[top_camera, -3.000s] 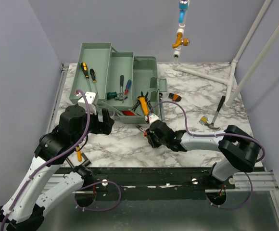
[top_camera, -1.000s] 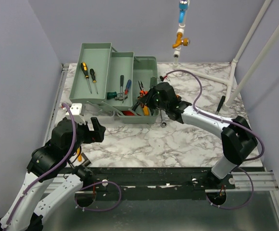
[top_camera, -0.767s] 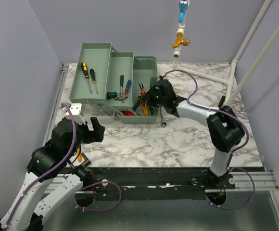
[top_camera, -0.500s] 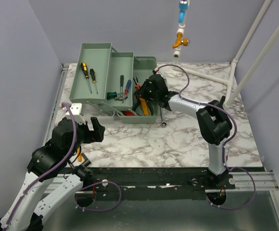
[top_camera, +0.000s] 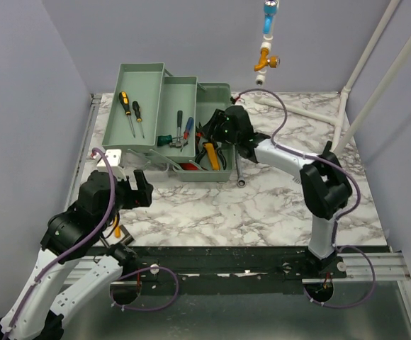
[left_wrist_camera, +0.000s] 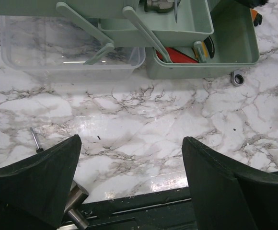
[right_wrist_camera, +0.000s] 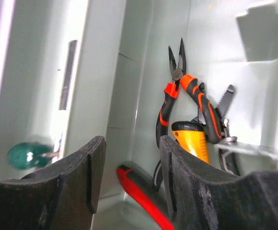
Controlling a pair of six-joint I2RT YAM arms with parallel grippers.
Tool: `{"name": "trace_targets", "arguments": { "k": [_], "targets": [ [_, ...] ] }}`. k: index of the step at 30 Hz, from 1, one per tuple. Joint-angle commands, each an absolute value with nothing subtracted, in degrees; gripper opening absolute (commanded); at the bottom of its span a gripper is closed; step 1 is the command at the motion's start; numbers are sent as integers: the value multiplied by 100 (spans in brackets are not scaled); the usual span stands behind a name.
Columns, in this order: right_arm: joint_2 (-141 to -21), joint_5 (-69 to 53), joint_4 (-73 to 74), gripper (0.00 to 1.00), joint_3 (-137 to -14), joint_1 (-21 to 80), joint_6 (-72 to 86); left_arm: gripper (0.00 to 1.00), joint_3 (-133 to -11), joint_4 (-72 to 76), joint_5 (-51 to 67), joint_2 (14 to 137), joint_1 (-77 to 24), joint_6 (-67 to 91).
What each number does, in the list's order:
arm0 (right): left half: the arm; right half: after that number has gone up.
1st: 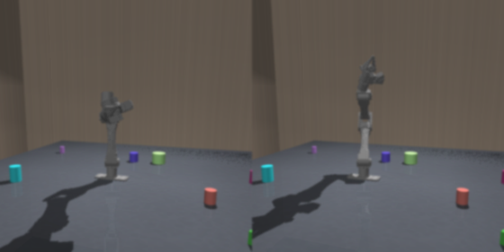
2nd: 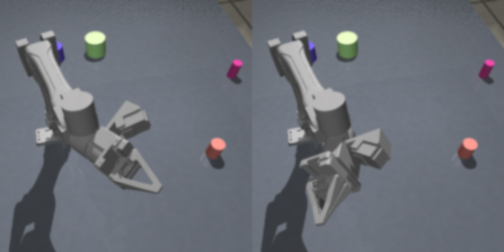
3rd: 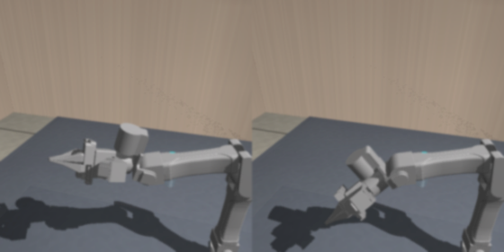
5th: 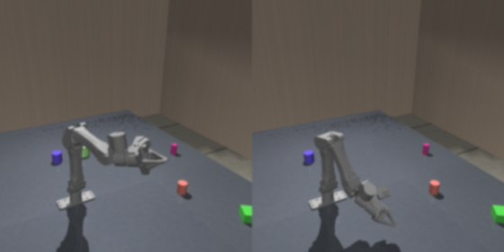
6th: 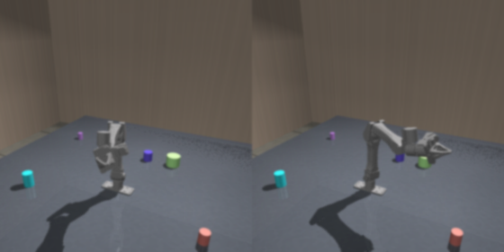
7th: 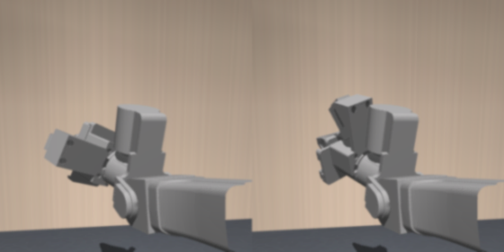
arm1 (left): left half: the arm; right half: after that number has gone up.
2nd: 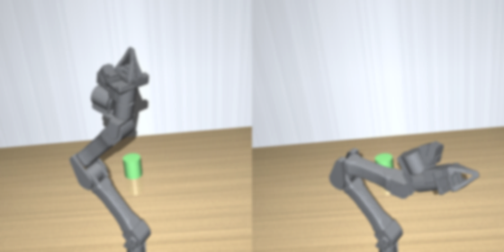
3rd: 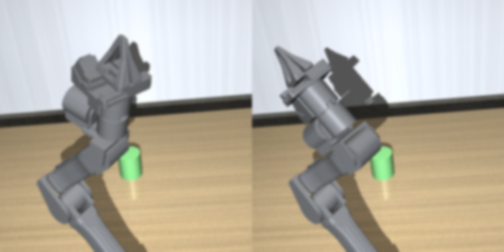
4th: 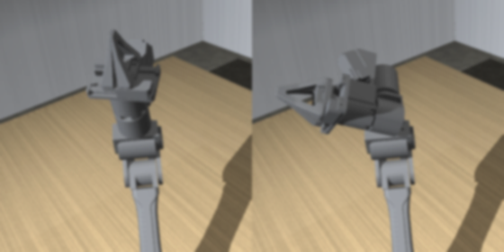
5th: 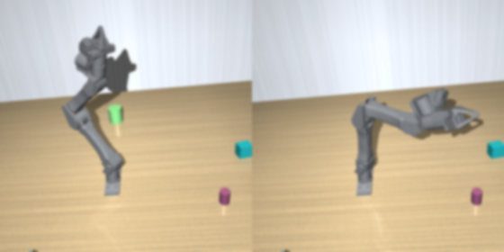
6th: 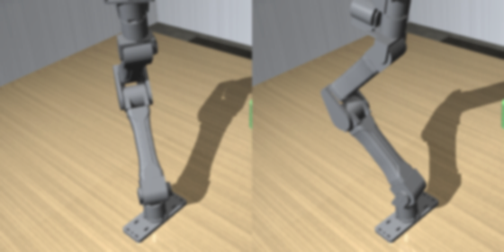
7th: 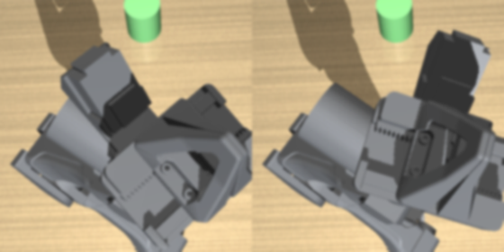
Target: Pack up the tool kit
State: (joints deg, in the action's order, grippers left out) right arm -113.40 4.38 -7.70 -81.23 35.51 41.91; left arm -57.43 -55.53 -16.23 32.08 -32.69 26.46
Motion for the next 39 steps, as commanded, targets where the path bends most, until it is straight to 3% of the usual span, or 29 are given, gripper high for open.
{"name": "trace_targets", "arguments": {
  "k": [1, 5, 10, 21, 25, 28, 32, 35, 37, 39],
  "targets": [
    [-10093, 1029, -761, 58, -7572, 3548, 3454, 88, -6032, -5683, -2005, 3138, -3243, 2579],
    [-9441, 1406, -71, 73, -7309, 3551, 3072, 88, -6193, -5729, -2455, 3219, -3233, 2679],
    [-9103, 1547, 585, 81, -6847, 3549, 3193, 89, -6490, -5775, -2983, 3548, -3179, 2564],
    [-9673, 1976, 1244, 79, -6908, 3547, 3229, 95, -7052, -5190, -2854, 3765, -1783, 1944],
    [-9879, 1714, 1184, 72, -6828, 3545, 3298, 98, -6979, -4989, -2170, 4003, -801, 1874],
    [-9934, 1494, 1101, 60, -6732, 3544, 3331, 99, -6995, -4951, -1482, 4203, -236, 2053],
    [-9816, 1353, 990, 35, -6513, 3543, 3363, 98, -7068, -4855, -476, 4492, 686, 2198],
    [-9663, 1301, 924, 8, -6343, 3545, 3443, 99, -7171, -4849, 314, 4795, 1207, 2320],
    [-9584, 1346, 905, 1, -6223, 3550, 3484, 99, -7151, -4757, 1020, 4907, 1615, 2443],
    [-9515, 1405, 930, 1, -6138, 3549, 3494, 98, -7099, -4641, 1717, 5284, 1980, 2587]
  ]
}}
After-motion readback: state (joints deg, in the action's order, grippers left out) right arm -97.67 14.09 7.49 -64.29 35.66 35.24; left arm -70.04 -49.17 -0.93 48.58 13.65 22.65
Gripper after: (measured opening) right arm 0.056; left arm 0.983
